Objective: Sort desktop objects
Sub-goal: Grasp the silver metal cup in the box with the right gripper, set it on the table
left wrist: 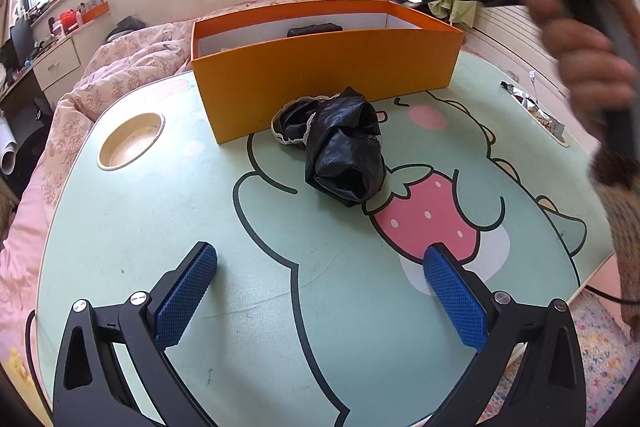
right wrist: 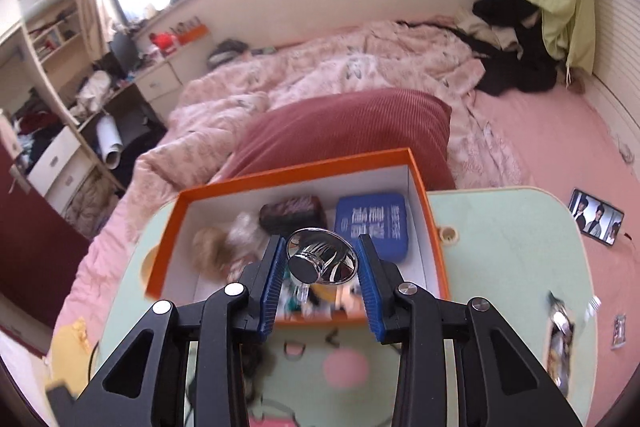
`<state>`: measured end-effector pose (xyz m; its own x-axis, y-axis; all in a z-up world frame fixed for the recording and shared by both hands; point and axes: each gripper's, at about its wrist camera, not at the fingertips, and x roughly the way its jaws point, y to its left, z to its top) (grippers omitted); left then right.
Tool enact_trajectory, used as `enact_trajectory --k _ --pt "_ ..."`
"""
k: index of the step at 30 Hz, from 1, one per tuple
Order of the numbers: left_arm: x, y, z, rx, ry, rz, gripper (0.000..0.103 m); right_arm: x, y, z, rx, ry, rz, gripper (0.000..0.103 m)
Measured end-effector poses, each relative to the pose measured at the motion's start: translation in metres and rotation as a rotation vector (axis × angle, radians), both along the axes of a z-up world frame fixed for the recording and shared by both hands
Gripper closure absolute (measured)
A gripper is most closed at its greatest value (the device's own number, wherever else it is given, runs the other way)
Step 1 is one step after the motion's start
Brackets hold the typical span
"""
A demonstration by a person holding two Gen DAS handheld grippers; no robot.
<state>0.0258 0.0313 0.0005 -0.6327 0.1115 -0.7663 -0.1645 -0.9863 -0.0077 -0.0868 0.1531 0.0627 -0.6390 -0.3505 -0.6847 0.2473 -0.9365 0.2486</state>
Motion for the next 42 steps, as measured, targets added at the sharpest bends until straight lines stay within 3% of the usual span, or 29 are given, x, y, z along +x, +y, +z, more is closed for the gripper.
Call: enact_trajectory --k 4,8,11,12,14,15,17,22,24,26,28,42 --pt "0.0 0.0 0.0 0.0 0.0 0.0 0.0 0.044 0.001 -0.025 0.057 -0.012 0.038 0.068" --pt "0.0 0.0 0.0 0.0 0.001 0.0 0.0 0.055 -0.003 -0.058 0.111 -0.047 0.049 0.068" --pt "0.0 0.0 0.0 0.0 0.001 0.0 0.0 0.054 -0.005 -0.066 0.129 -0.03 0.052 0.066" --pt "0.0 0.0 0.0 0.0 0.001 0.0 0.0 0.056 -0.005 -0.067 0.135 -0.022 0.044 0.063" --pt "0.0 0.0 0.0 0.0 0.001 0.0 0.0 0.062 -0.003 -0.067 0.129 -0.011 0.016 0.028" --pt "0.0 0.0 0.0 0.0 0.001 0.0 0.0 0.067 0.0 -0.065 0.106 0.001 0.007 0.023" --pt "0.0 0.0 0.0 0.0 0.001 0.0 0.0 0.078 0.005 -0.063 0.081 0.028 0.004 0.02" --pt "0.0 -0.001 -0.001 0.0 0.001 0.0 0.0 0.092 0.01 -0.075 0.149 0.003 -0.01 0.02" --pt "0.001 -0.001 -0.001 0.0 0.001 0.0 0.0 0.094 0.011 -0.086 0.162 -0.036 -0.003 0.013" --pt "0.001 -0.001 -0.001 -0.002 0.002 0.0 0.0 0.093 0.006 -0.099 0.225 -0.047 0.009 0.0" --pt "0.001 0.0 -0.001 -0.006 0.001 0.0 0.0 0.091 0.001 -0.104 0.268 -0.042 0.026 0.0" --pt "0.002 0.0 0.0 -0.004 0.001 0.001 0.0 0.093 0.003 -0.111 0.267 -0.032 0.024 0.0"
